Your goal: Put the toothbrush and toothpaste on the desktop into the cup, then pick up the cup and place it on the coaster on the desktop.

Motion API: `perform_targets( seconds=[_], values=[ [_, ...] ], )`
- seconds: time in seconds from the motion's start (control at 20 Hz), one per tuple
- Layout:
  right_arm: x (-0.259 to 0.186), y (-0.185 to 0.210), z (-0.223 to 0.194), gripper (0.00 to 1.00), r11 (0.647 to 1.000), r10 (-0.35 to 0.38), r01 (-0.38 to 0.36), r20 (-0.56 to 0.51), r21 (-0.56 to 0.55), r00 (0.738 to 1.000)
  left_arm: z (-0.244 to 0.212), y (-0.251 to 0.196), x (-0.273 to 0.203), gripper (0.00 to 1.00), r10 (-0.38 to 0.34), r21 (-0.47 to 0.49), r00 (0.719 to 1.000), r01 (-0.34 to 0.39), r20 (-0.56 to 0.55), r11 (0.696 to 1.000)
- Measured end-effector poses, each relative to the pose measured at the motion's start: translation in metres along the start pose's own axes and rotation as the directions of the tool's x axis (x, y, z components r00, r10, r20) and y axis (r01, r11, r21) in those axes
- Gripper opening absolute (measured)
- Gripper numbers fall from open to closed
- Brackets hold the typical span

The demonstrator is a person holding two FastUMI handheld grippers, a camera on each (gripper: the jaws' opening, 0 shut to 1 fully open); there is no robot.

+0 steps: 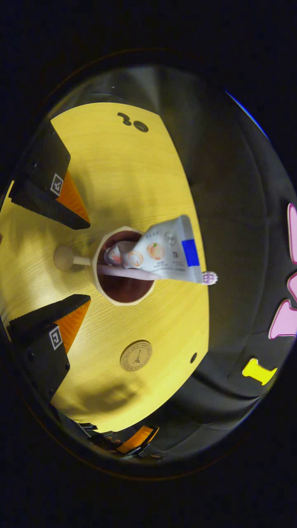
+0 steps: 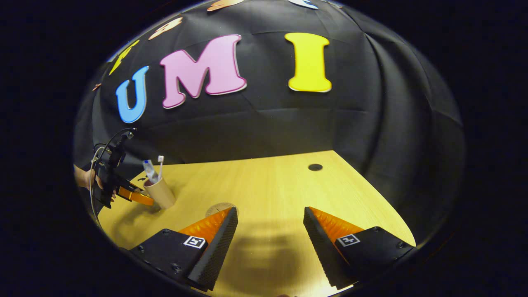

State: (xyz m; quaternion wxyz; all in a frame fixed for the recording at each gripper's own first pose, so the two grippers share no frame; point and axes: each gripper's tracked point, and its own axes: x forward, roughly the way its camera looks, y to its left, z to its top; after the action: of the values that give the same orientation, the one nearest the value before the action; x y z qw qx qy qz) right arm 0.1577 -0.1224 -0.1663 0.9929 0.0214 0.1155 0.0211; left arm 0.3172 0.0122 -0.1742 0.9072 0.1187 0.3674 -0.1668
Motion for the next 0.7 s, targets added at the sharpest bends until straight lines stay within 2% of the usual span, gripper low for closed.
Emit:
perform_targets(
  seconds=[0.1, 0.2, 0.25, 0.3, 0.35, 0.45, 0.65, 0.7],
  values=[
    [-0.014, -0.017, -0.013, 0.99, 0.999, -0.033, 0.034, -0.034, 0.028, 0.999, -0.001, -0.001, 0.009, 0.96, 0.006, 0.032, 0.998, -0.004, -0.056, 0.999],
    [-0.027, -0.031, -0.027, 0.99, 0.997, -0.065, 0.066, -0.061, 0.030, 0.996, -0.003, -0.001, 0.014, 0.88, 0.007, 0.048, 0.994, -0.002, -0.108, 0.999],
    [-0.033, -0.035, -0.033, 0.99, 0.997, -0.072, 0.075, -0.081, 0.035, 0.994, -0.003, -0.001, 0.017, 0.75, 0.014, 0.046, 0.992, -0.009, -0.123, 0.999],
    [-0.040, -0.037, -0.040, 0.99, 0.996, -0.073, 0.078, -0.105, 0.042, 0.992, -0.003, 0.000, 0.017, 0.77, 0.020, 0.042, 0.991, -0.015, -0.135, 0.999],
    [-0.045, -0.039, -0.046, 0.98, 0.996, -0.072, 0.079, -0.123, 0.047, 0.990, -0.002, -0.001, 0.017, 0.70, 0.021, 0.037, 0.989, -0.016, -0.144, 0.999],
    [-0.055, -0.044, -0.054, 0.98, 0.996, -0.073, 0.082, -0.153, 0.048, 0.985, -0.004, -0.002, 0.014, 0.71, 0.025, 0.032, 0.986, -0.020, -0.167, 0.999],
    [-0.069, -0.045, -0.055, 0.98, 0.995, -0.068, 0.081, -0.178, 0.063, 0.982, -0.006, -0.008, 0.013, 0.35, 0.068, -0.008, 0.983, -0.071, -0.172, 0.997],
    [-0.071, -0.045, -0.052, 0.99, 0.995, -0.067, 0.079, -0.176, 0.066, 0.982, -0.007, -0.010, 0.013, 0.31, 0.074, -0.027, 0.983, -0.079, -0.170, 0.996]
  ],
)
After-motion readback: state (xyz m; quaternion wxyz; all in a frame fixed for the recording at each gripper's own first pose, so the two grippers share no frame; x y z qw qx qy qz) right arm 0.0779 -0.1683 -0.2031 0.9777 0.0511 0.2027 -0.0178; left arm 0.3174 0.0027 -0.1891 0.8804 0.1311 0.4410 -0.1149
